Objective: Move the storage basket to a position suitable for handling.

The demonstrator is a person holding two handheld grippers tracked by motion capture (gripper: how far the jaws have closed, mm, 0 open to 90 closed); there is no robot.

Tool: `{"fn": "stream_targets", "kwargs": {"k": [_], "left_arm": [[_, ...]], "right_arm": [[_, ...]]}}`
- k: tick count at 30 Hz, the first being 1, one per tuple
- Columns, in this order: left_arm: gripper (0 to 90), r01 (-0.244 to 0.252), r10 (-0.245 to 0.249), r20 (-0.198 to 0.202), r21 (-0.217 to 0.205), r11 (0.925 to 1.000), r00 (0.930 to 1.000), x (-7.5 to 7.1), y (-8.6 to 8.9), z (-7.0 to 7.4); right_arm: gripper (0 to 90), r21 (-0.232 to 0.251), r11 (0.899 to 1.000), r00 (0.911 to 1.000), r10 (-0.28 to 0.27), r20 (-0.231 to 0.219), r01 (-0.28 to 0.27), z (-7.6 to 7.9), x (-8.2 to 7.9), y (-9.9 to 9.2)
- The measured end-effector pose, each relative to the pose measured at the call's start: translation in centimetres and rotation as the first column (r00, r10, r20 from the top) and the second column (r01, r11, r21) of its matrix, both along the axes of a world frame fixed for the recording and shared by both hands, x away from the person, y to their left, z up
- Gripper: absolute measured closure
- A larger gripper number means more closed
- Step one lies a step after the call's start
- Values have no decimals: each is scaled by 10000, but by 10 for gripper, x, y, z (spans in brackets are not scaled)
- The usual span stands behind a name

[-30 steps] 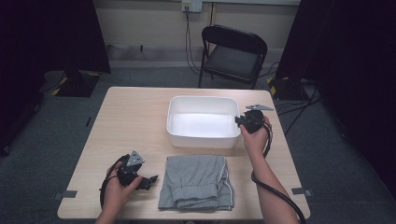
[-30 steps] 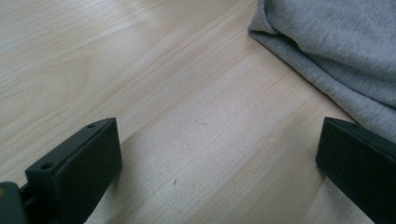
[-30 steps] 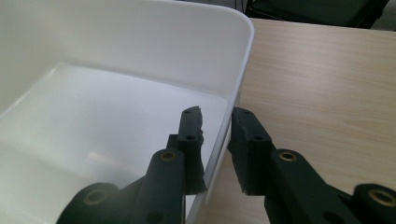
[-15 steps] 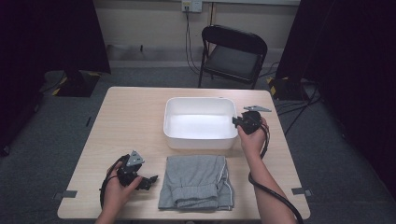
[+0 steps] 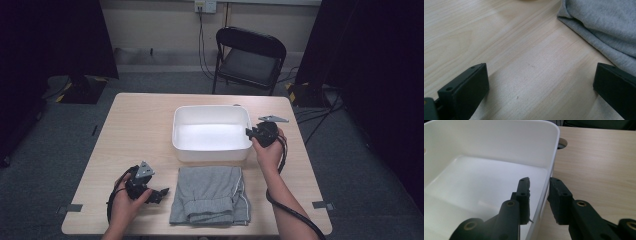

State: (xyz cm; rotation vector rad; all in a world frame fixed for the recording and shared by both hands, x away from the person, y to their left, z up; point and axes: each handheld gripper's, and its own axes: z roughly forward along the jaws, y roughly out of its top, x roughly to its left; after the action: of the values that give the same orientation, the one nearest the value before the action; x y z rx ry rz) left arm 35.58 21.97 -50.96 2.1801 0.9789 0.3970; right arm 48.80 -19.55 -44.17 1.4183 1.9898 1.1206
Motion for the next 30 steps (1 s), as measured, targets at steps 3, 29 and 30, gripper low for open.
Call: {"fn": "stream_targets", "kwargs": {"k": [3,29,30], "left_arm": [[0,6,-6,11,15,10000,10000,0,0,0],[0,-60,60,-5,1,10000,10000,0,-1,0],[0,-63,63,-7,0,10000,10000,0,-1,0]], "right_arm": [[709,-225,9996,9999,147,80,-145,6,-4,-1],[750,69,9991,9991,409,-70,-409,7,-36,-6],[749,89,9992,9992,392,-92,-391,7,-37,-5]]}}
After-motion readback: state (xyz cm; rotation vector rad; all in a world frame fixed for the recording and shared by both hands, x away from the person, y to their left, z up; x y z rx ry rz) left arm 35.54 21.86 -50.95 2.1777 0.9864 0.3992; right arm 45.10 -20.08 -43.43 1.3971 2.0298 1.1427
